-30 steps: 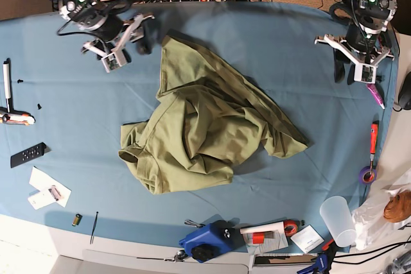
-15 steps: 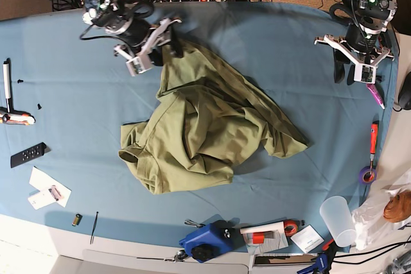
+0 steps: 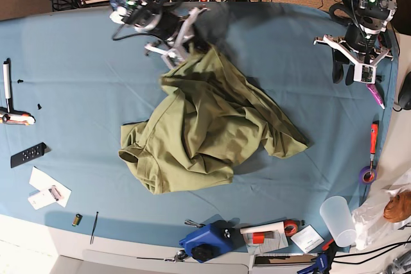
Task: Layout the t-shirt on the table in an organized manner, then fold the t-shirt properly
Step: 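Move both grippers down toward the crumpled olive t-shirt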
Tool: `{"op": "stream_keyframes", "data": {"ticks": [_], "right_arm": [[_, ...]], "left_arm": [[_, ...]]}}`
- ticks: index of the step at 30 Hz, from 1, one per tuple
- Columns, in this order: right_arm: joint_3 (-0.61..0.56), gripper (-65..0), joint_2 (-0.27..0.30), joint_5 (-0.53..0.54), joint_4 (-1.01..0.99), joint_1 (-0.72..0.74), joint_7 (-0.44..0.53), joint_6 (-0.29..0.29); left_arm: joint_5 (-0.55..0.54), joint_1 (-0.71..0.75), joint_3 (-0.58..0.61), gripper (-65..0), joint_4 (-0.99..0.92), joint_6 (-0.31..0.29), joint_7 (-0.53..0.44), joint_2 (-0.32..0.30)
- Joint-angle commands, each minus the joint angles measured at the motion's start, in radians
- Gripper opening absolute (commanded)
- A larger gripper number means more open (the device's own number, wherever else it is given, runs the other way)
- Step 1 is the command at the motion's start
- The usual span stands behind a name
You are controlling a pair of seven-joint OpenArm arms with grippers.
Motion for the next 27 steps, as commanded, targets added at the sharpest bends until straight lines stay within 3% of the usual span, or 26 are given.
{"op": "stream_keyframes", "data": {"ticks": [1, 6, 11, 21, 23, 25, 27], "right_arm": [[-0.028, -65.0, 0.002, 0.003, 0.017, 0.030, 0.029, 0.006], [-0.174, -65.0, -0.051, -0.119, 0.014, 0.123, 0.027, 0.008], [-0.262, -65.0, -0.116, -0.156, 0.013, 0.174, 0.031, 0.007], [-0.306, -65.0, -0.181, -0.184, 0.013, 0.259, 0.000, 0.009], [-0.306, -65.0, -0.180, -0.184, 0.013, 0.261, -0.015, 0.030], [-0.306, -64.4, -0.180, -0.183, 0.013, 0.261, -0.024, 0.092], [-0.306, -55.3, -0.180, -0.183, 0.013, 0.261, -0.027, 0.152]], "left_arm": [[-0.025, 0.003, -0.005, -46.4, 0.017, 0.002, -0.026, -0.010], [-0.045, 0.003, -0.005, -46.4, 0.017, 0.002, -0.025, -0.009], [-0.045, 0.003, -0.005, -46.4, 0.017, 0.002, -0.026, -0.003], [-0.045, 0.003, -0.005, -46.5, 0.017, 0.002, -0.025, 0.010], [-0.044, 0.003, -0.005, -46.4, 0.017, 0.002, -0.025, 0.009], [-0.045, 0.003, -0.005, -46.4, 0.017, 0.002, -0.025, 0.009], [-0.044, 0.003, -0.005, -46.4, 0.017, 0.002, -0.026, 0.009]]}}
